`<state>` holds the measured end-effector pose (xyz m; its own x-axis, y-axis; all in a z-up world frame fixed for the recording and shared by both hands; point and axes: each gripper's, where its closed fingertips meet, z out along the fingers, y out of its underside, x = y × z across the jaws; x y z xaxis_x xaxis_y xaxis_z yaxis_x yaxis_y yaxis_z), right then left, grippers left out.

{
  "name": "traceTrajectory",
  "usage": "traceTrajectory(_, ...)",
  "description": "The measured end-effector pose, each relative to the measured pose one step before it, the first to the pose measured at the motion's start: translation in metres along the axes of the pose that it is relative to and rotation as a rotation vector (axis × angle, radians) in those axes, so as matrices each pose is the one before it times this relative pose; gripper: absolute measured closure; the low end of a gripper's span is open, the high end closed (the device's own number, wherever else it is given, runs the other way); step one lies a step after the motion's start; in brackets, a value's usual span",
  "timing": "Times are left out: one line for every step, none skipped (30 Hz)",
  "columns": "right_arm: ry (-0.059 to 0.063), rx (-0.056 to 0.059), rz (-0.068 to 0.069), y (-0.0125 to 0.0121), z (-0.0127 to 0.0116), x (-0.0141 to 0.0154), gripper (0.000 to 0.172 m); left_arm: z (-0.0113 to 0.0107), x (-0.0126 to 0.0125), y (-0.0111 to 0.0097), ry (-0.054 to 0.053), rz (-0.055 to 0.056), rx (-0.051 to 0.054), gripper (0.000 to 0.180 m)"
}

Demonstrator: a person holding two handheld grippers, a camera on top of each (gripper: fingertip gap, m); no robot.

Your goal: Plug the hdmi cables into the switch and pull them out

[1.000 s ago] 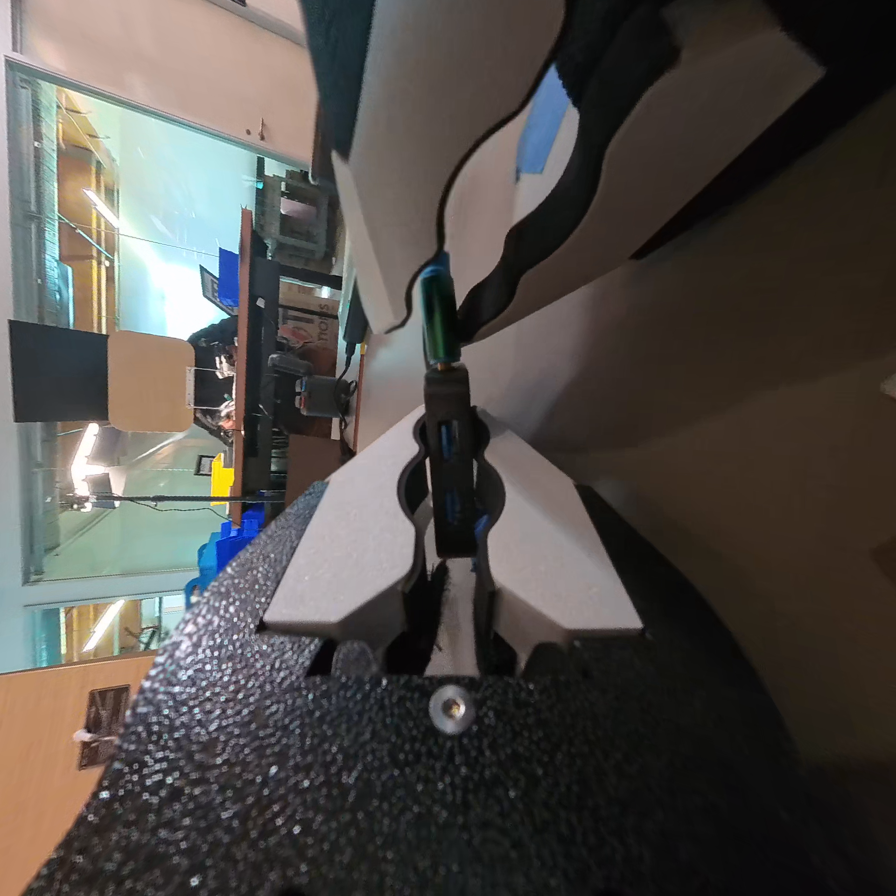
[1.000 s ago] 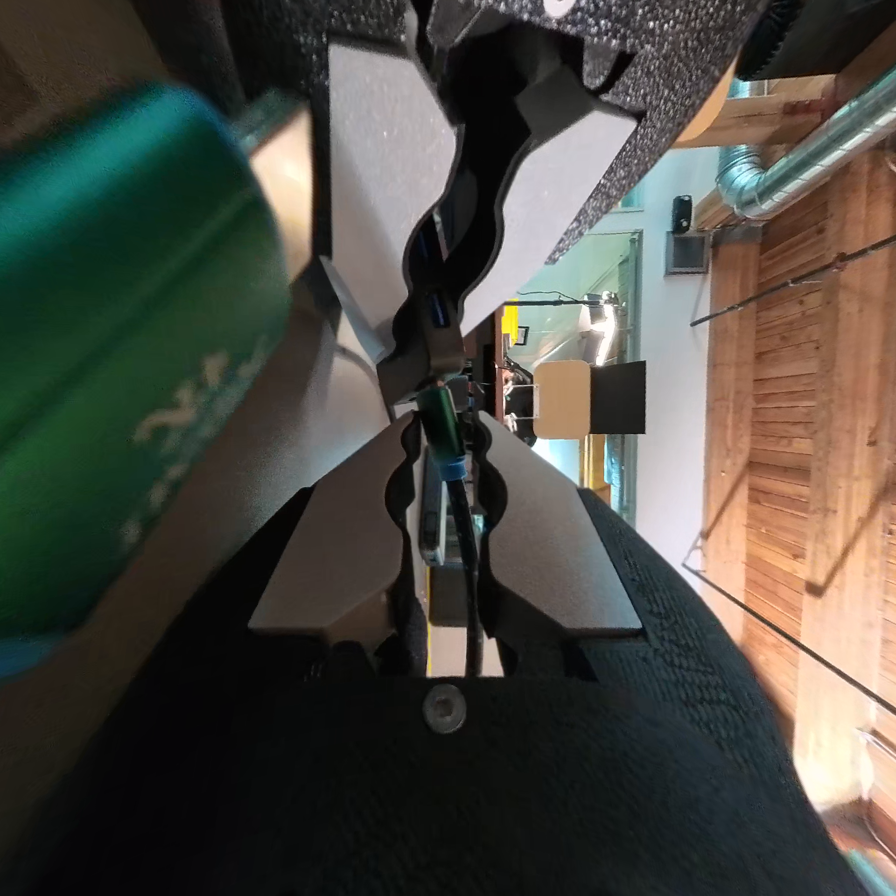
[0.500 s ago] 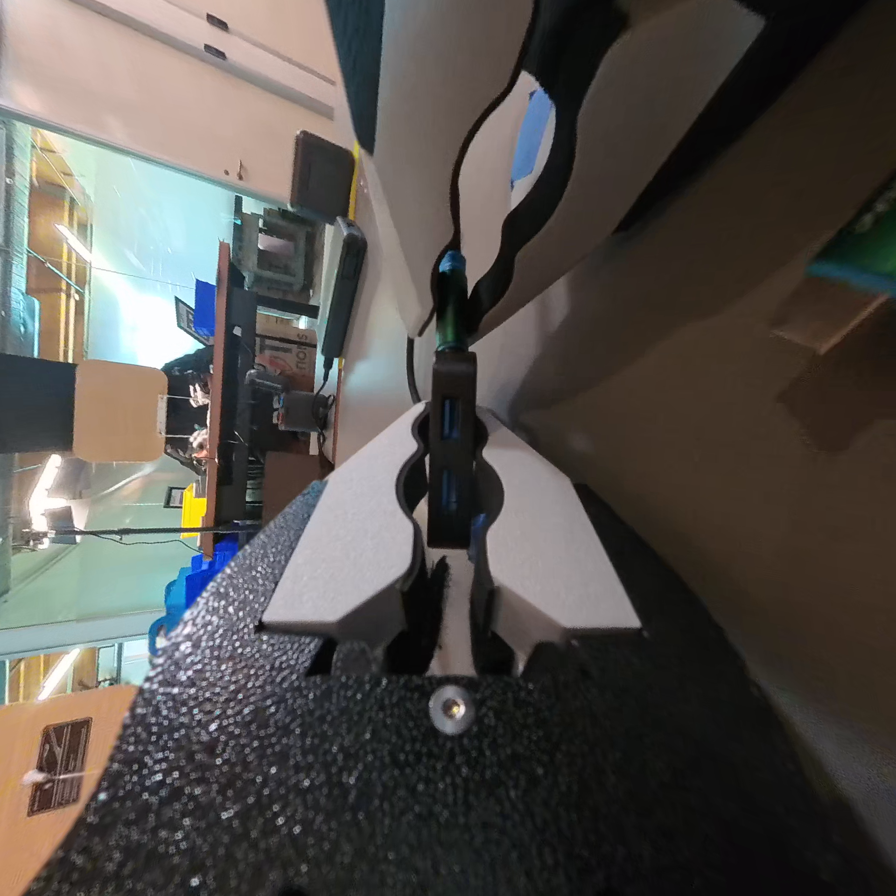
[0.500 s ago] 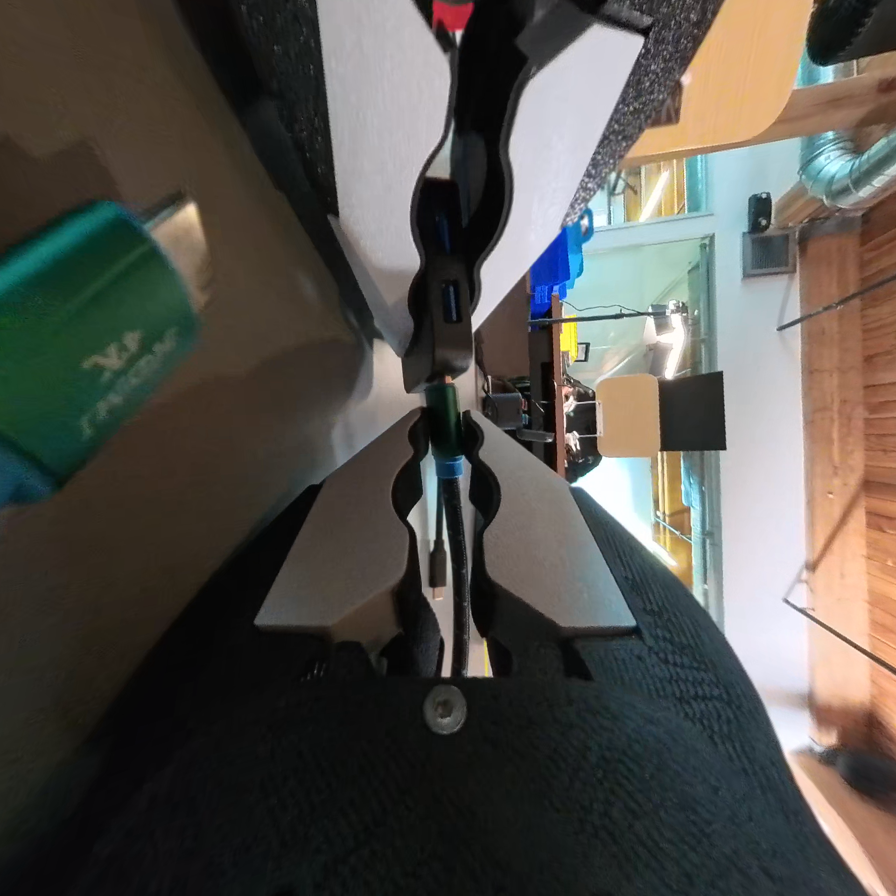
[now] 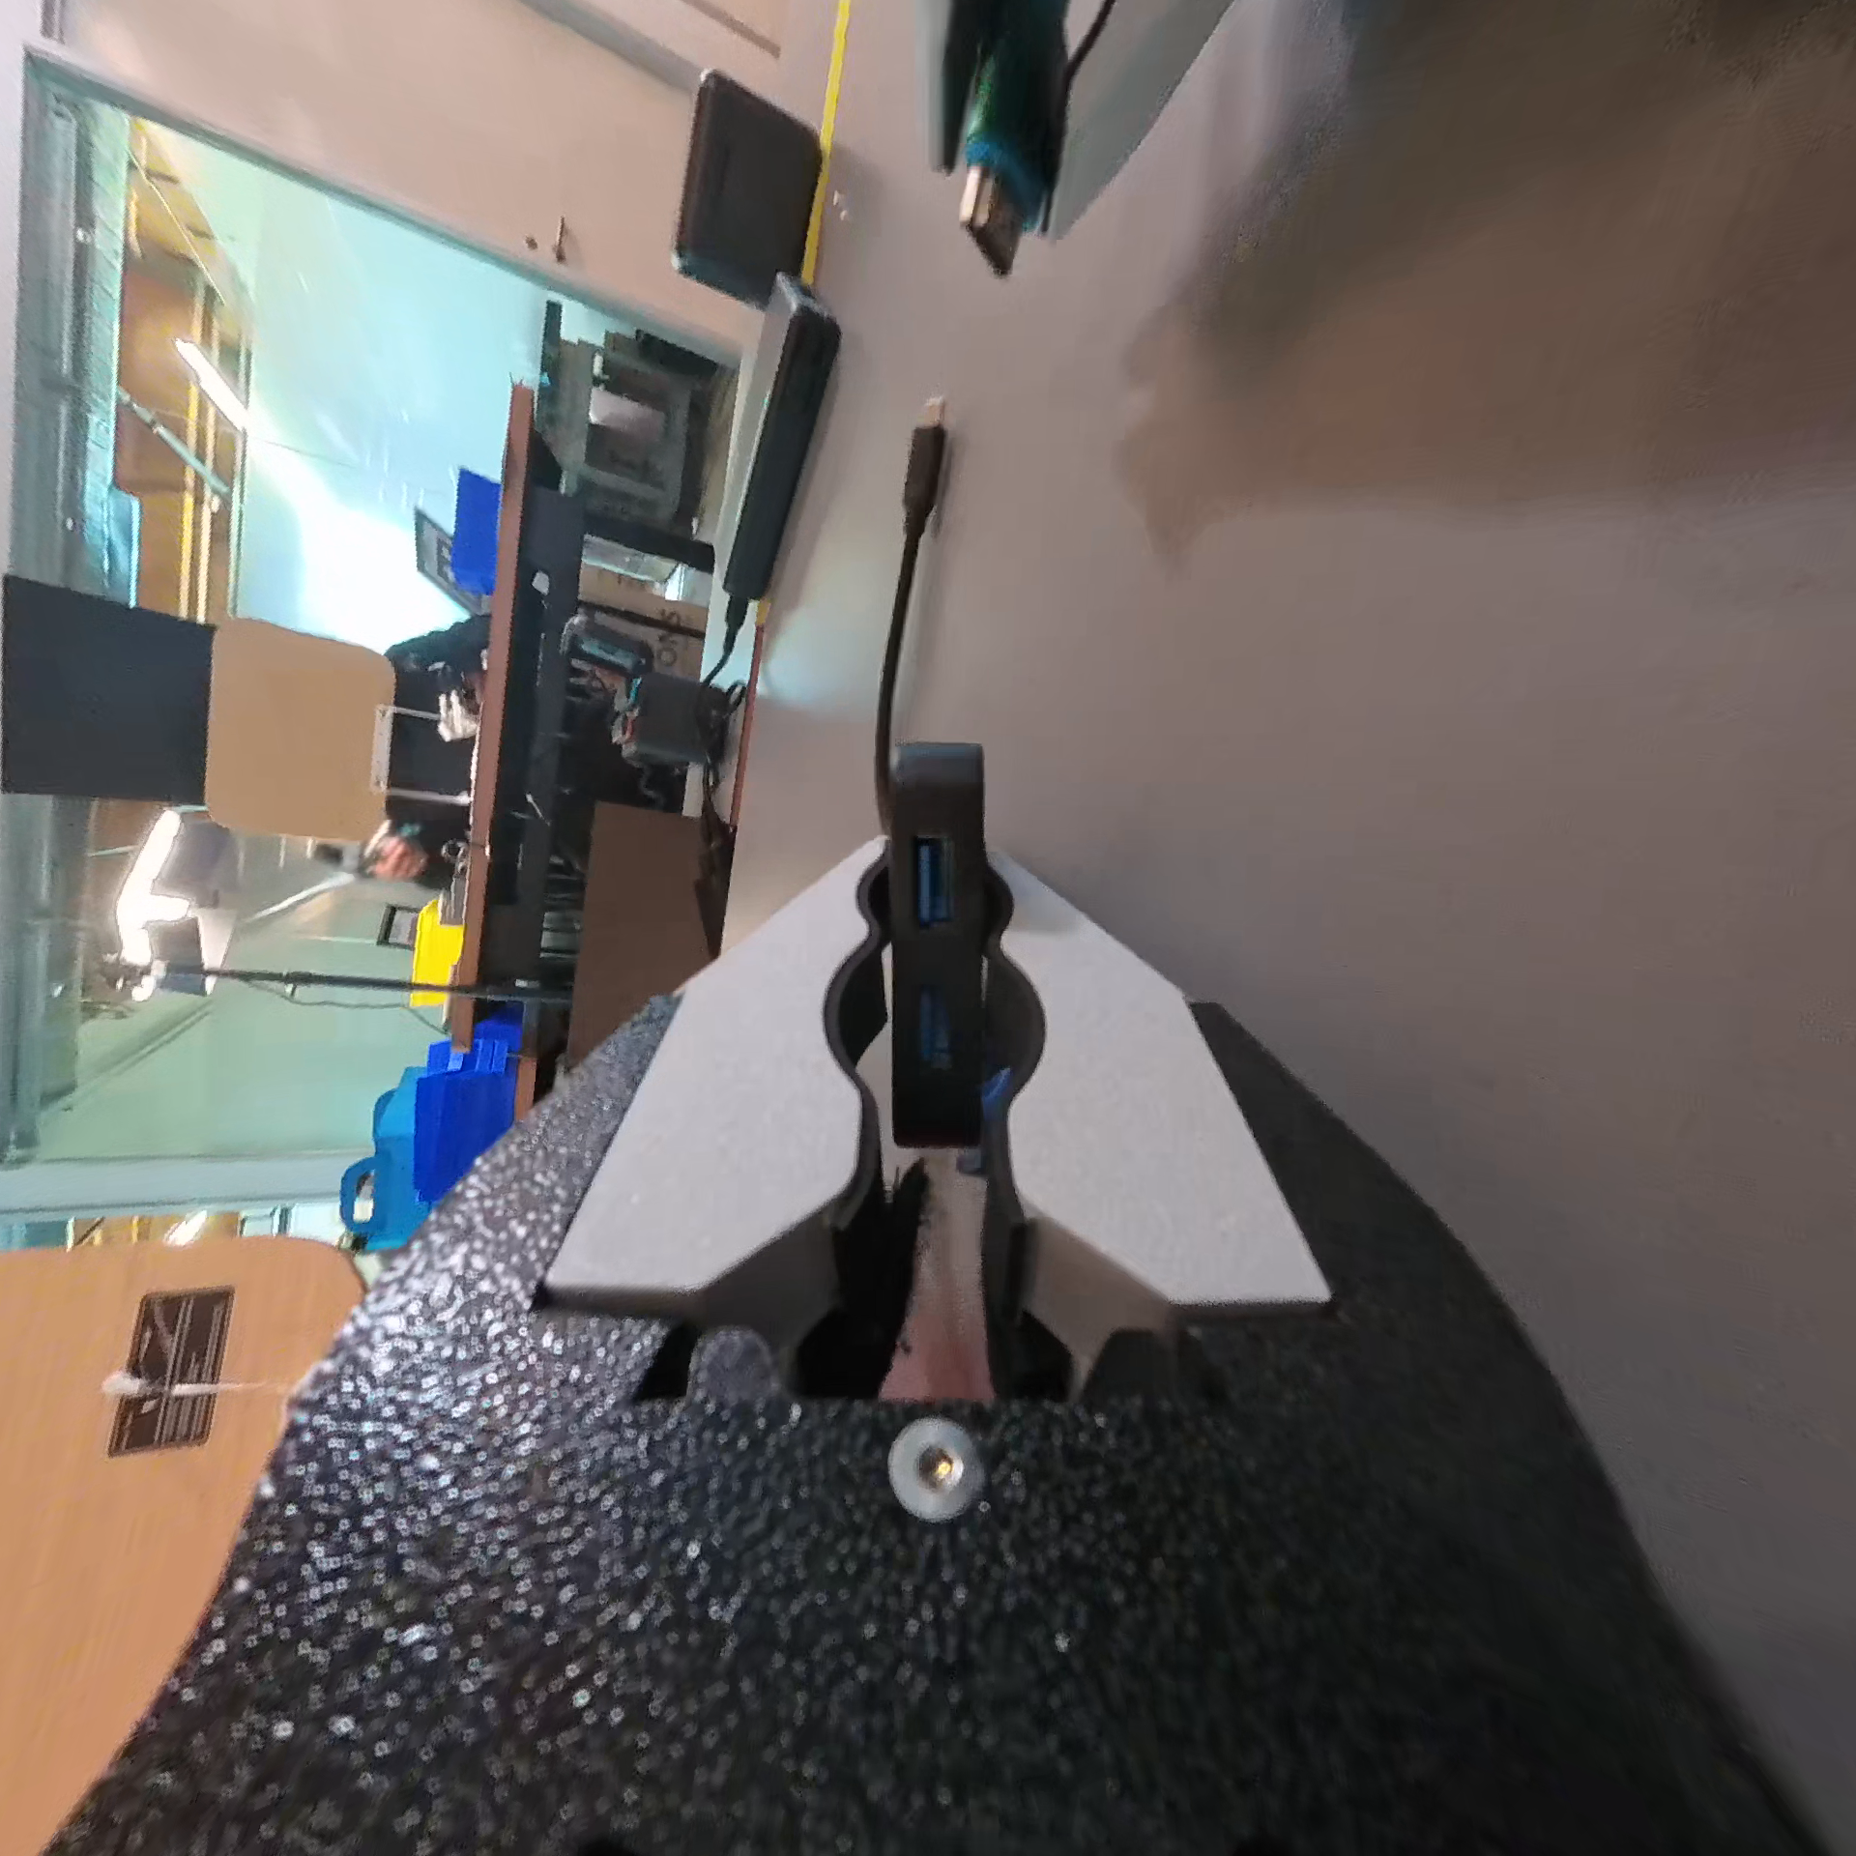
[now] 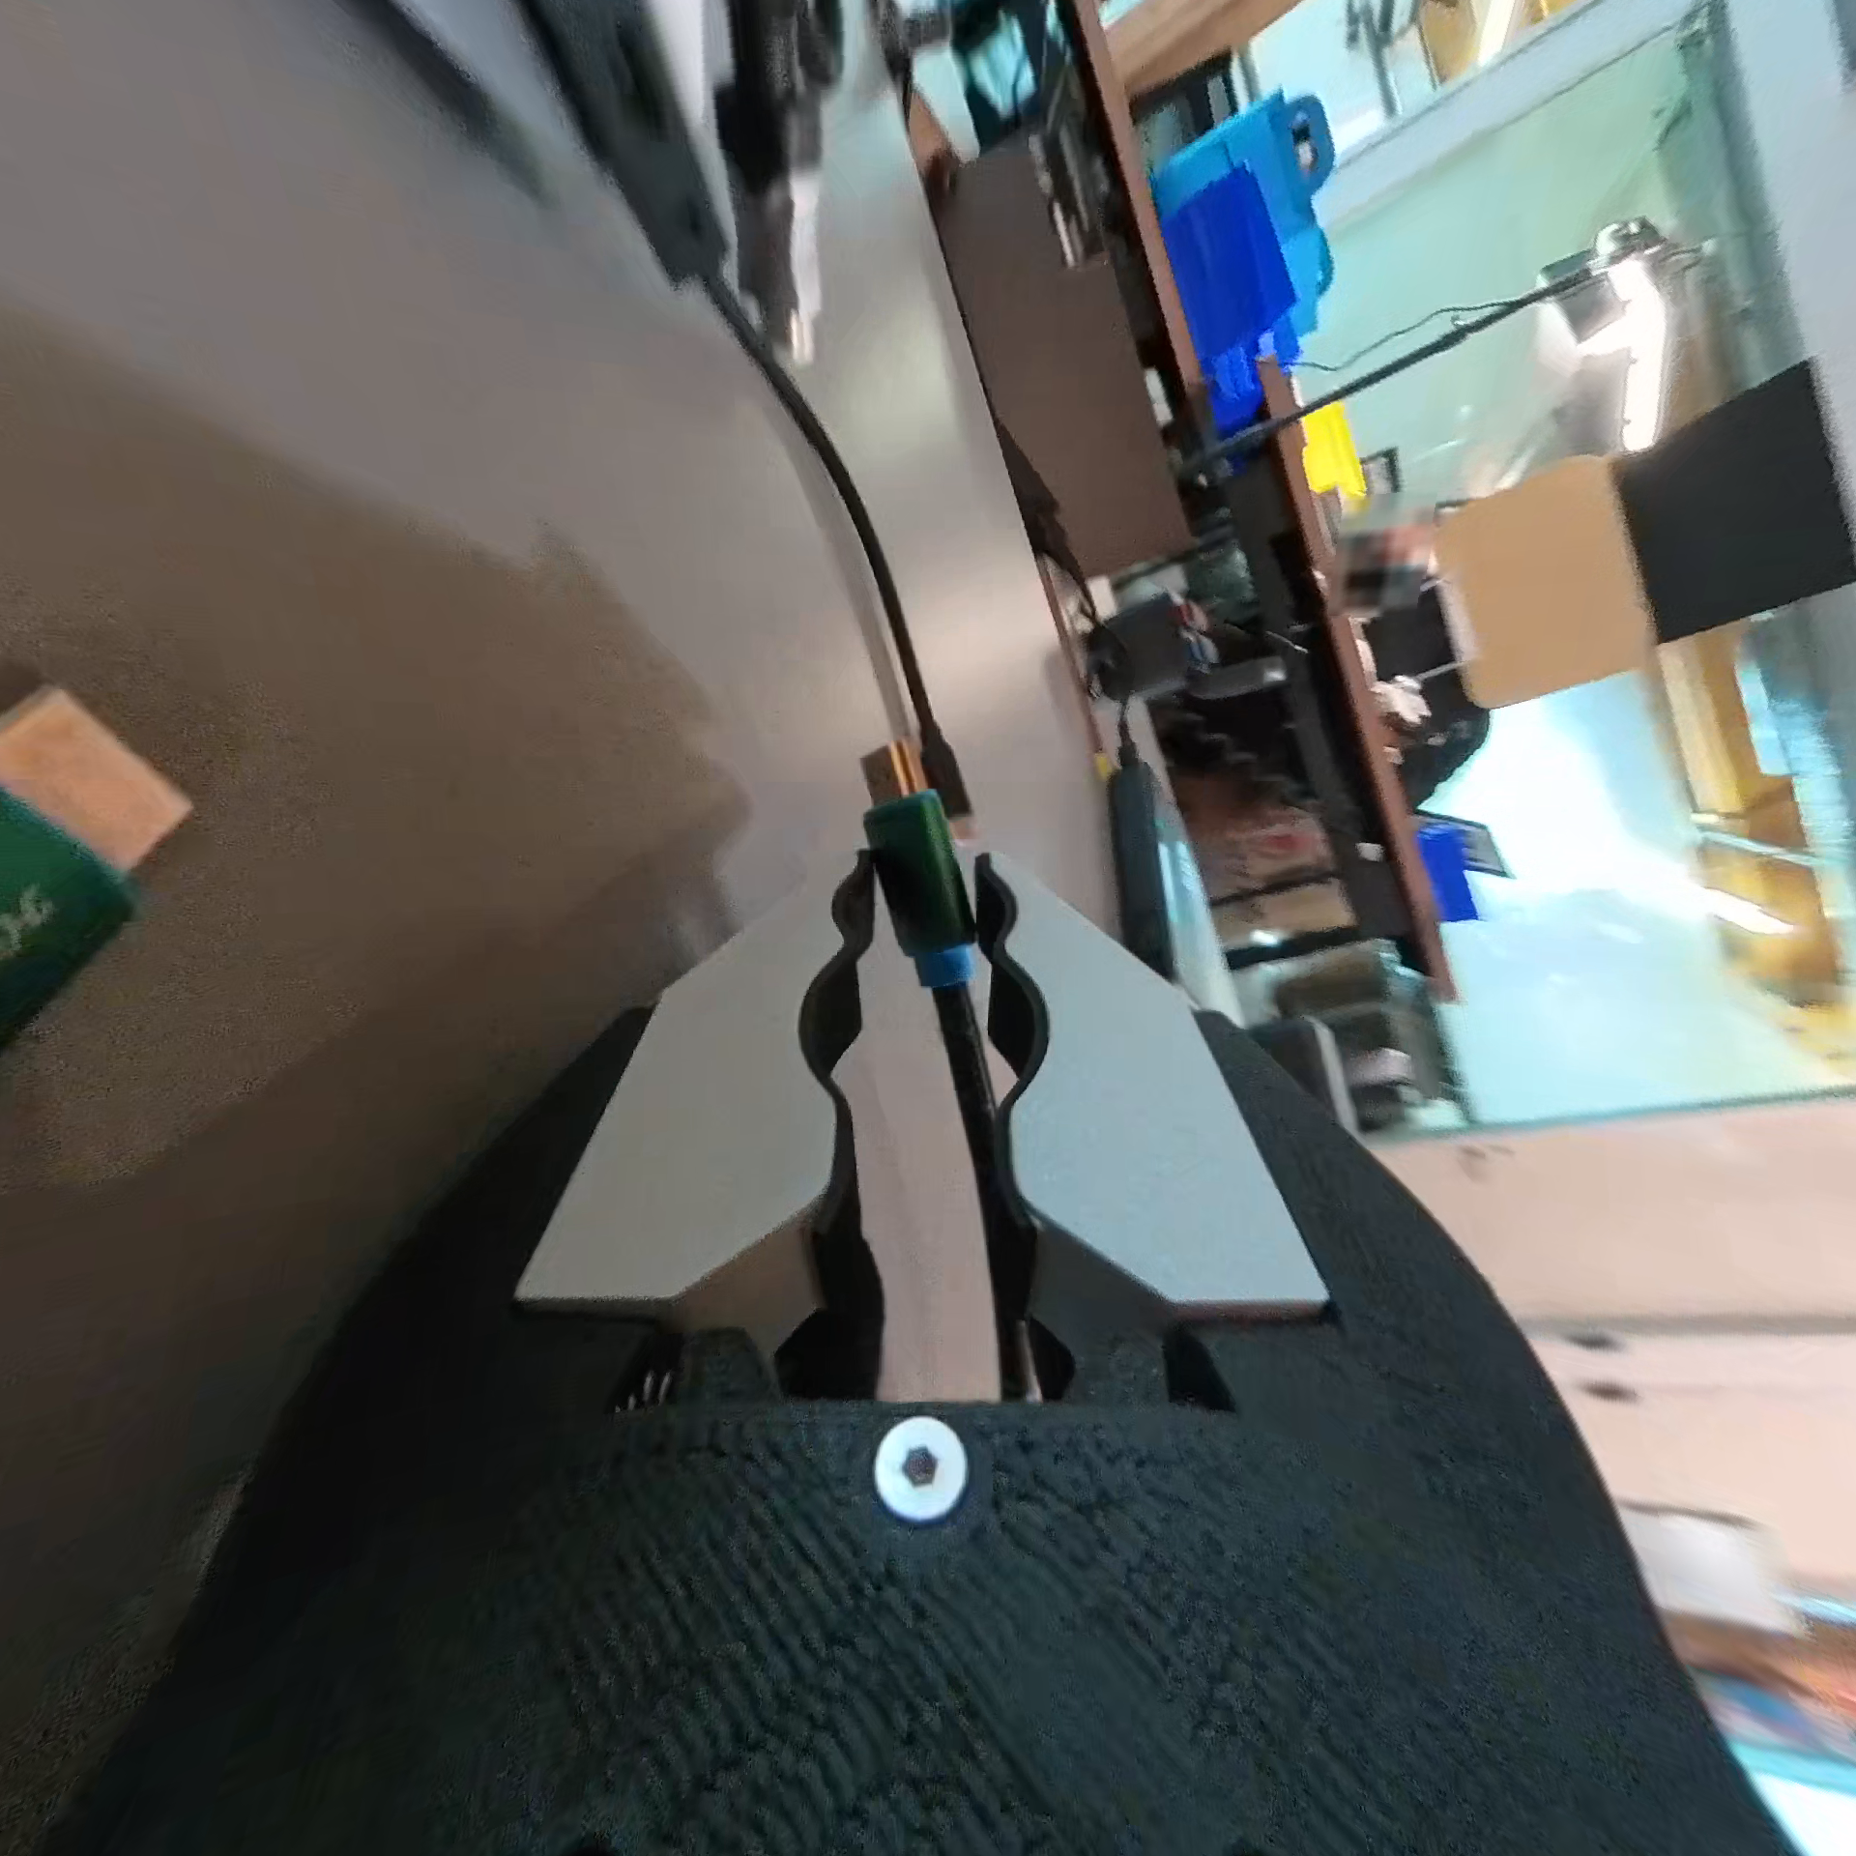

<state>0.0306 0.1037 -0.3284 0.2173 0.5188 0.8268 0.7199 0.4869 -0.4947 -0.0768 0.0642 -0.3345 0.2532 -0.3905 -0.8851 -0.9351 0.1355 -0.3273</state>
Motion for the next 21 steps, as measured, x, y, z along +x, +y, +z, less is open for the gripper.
traceTrajectory(-0.0153, 0.0383, 0.0555, -0.00543, -0.00113, 0.00182, 0.148, 0.00105, 0.00121, -0.00228, 0.0088, 0.01, 0.0132, 0.17)
traceTrajectory(-0.0014, 0.0343, 0.0511, -0.00591, -0.00048, 0.00419, 0.141, 0.00017, -0.00026, -0.00121, -0.0036, 0.012, 0.0036, 0.17)
traceTrajectory(-0.0151, 0.0379, 0.0557, -0.00731, 0.00027, 0.00259, 0.136, -0.00017, 0.00111, -0.00121, 0.0017, 0.0134, 0.006, 0.169)
traceTrajectory(-0.0281, 0.0274, 0.0498, -0.00738, 0.00079, 0.00119, 0.131, -0.00075, 0.00243, -0.00155, 0.0083, 0.0166, 0.0131, 0.169)
traceTrajectory(-0.0188, 0.0062, 0.0351, -0.00647, 0.00089, 0.00296, 0.124, -0.00108, 0.0012, -0.00074, 0.001, 0.0141, 0.0079, 0.169)
traceTrajectory(-0.0216, -0.0059, 0.0223, -0.0062, -0.0001, 0.00272, 0.119, -0.00123, 0.00006, -0.00011, -0.002, 0.0075, 0.004, 0.169)
traceTrajectory(-0.0324, -0.0107, 0.0189, -0.00581, -0.00146, 0.00086, 0.115, -0.00129, 0.00054, -0.00032, 0.0042, 0.0003, 0.0086, 0.169)
traceTrajectory(-0.0376, -0.0209, 0.022, -0.0036, -0.00244, -0.0004, 0.113, -0.00134, 0.00068, -0.00035, 0.0059, -0.0016, 0.0103, 0.169)
traceTrajectory(-0.0441, -0.0337, 0.0275, 0.00006, -0.00314, -0.00163, 0.113, -0.00122, -0.00014, 0.00016, 0.0018, -0.003, 0.0063, 0.169)
traceTrajectory(-0.0512, -0.0395, 0.0391, 0.00304, -0.00342, -0.00279, 0.113, -0.00095, 0.00022, 0.00013, 0.0047, -0.0036, 0.0056, 0.169)
traceTrajectory(-0.0548, -0.0421, 0.0502, 0.00536, -0.00351, -0.0034, 0.113, -0.00095, 0.00038, -0.0003, 0.0039, -0.0011, 0.0067, 0.169)
traceTrajectory(-0.0508, -0.0425, 0.0514, 0.00716, -0.00335, -0.00278, 0.113, -0.00068, 0.00002, -0.00049, 0.0014, 0.0007, 0.0046, 0.169)
traceTrajectory(-0.0385, -0.0403, 0.0441, 0.00847, -0.0029, -0.00115, 0.11, -0.00064, 0.00017, -0.00087, 0.0017, 0.0006, 0.0051, 0.169)
traceTrajectory(-0.028, -0.042, 0.0373, 0.00991, -0.00226, 0.0003, 0.109, -0.00043, 0.00046, -0.0012, 0.0039, -0.0008, 0.0068, 0.169)
traceTrajectory(-0.0176, -0.0549, 0.0311, 0.01199, -0.00141, 0.00142, 0.109, -0.00032, 0.00034, -0.00095, 0.0031, -0.0001, 0.0049, 0.169)
traceTrajectory(0.0009, -0.0627, 0.0193, 0.01276, -0.00046, 0.00345, 0.108, -0.00022, 0.00006, -0.00057, 0.0008, 0.001, 0.0023, 0.169)
traceTrajectory(0.0102, -0.0574, 0.0057, 0.01192, 0.0006, 0.00378, 0.108, -0.0003, 0.00025, -0.00061, 0.0018, 0.0007, 0.0023, 0.169)
traceTrajectory(0.0212, -0.0538, 0.0013, 0.01087, 0.00166, 0.00452, 0.11, -0.00022, 0.00038, -0.00045, 0.002, -0.0002, 0.0023, 0.169)
traceTrajectory(0.0331, -0.0515, 0.0, 0.01001, 0.00216, 0.00605, 0.115, -0.00026, 0.00033, -0.00025, 0.0025, -0.0008, 0.0014, 0.169)
traceTrajectory(0.018, -0.0391, -0.0037, 0.00758, 0.00208, 0.00355, 0.118, -0.00026, 0.00027, -0.00026, 0.0018, -0.0012, 0.0015, 0.169)
traceTrajectory(0.012, -0.0157, 0.006, 0.00373, 0.00094, 0.00285, 0.122, -0.00028, 0.00005, -0.00008, 0.0011, -0.0018, 0.0015, 0.169)
